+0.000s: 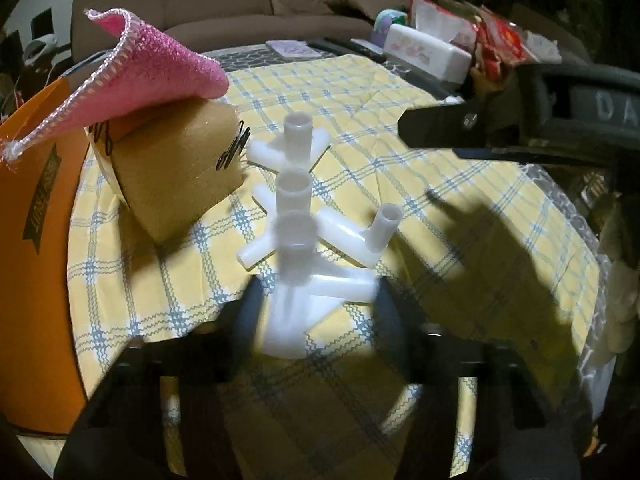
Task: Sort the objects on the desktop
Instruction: 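Close the left tool on a white four-way connector while the right tool grasps an elbow connector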
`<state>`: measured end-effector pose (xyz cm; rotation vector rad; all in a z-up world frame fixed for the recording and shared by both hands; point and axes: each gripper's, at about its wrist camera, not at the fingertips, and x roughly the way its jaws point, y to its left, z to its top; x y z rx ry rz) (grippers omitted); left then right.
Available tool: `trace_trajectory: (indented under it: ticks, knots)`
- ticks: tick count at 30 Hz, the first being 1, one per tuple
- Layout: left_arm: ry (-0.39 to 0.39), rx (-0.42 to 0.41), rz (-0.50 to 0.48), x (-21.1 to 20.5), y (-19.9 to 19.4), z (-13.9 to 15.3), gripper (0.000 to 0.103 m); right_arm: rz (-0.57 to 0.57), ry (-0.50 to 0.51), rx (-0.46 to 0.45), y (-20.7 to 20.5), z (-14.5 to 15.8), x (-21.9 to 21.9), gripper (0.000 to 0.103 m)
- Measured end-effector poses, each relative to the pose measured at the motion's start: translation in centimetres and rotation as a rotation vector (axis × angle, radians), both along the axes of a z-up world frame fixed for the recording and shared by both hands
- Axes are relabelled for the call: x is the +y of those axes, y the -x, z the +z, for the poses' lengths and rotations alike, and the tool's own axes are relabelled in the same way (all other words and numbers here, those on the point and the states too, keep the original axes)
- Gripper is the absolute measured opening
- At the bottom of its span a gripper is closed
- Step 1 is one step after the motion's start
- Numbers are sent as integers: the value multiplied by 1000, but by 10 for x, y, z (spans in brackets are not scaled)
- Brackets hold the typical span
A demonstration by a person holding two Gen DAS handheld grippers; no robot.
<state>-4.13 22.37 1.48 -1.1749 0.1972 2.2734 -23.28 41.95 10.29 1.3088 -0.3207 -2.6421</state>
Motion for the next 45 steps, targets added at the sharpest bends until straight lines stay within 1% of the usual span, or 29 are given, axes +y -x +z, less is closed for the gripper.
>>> trace_trajectory:
  ticks: [3,7,12,17,19,22,27,32,33,35,37,39,42,45]
  knots:
    - [-33,-14,2,-4,2,1,48,22,-19,-8,1,-2,-5,59]
    - [-56,-22,32,-14,3,3,48,68,-20,-14,-1,-4,-13,59]
    - [-48,-12,52,-25,0,7,47,136,-25,-14,-8,-5,-28,59]
    - [-30,-3,55,-36,-5,13,47,132,-52,-46,-7,-19,-30,65]
    - [-21,1,52,-39,-8,17,47,128,-60,-63,-6,-26,-29,70]
    - [-19,10,50,-44,-12,27,47,148,-105,-67,-6,-35,-34,71]
    - [-8,30,43,-50,-17,46,47,204,-198,-46,-6,-46,-48,71]
    - [-4,41,51,-65,-20,63,47,204,-247,-36,-4,-54,-54,71]
    - [-9,40,46,-69,-21,65,47,206,-258,-35,-4,-55,-55,70]
    - [-7,38,41,-74,-25,71,47,209,-274,-33,-5,-56,-57,64]
    - [-4,52,33,-76,-28,77,47,210,-270,-32,-5,-55,-55,49]
    - [-8,66,27,-81,-32,84,47,203,-250,-27,-5,-52,-52,49]
    - [-24,87,21,-88,-37,94,47,187,-249,-16,-5,-48,-50,49]
    - [-50,101,28,-97,-39,104,47,171,-217,3,-6,-36,-47,49]
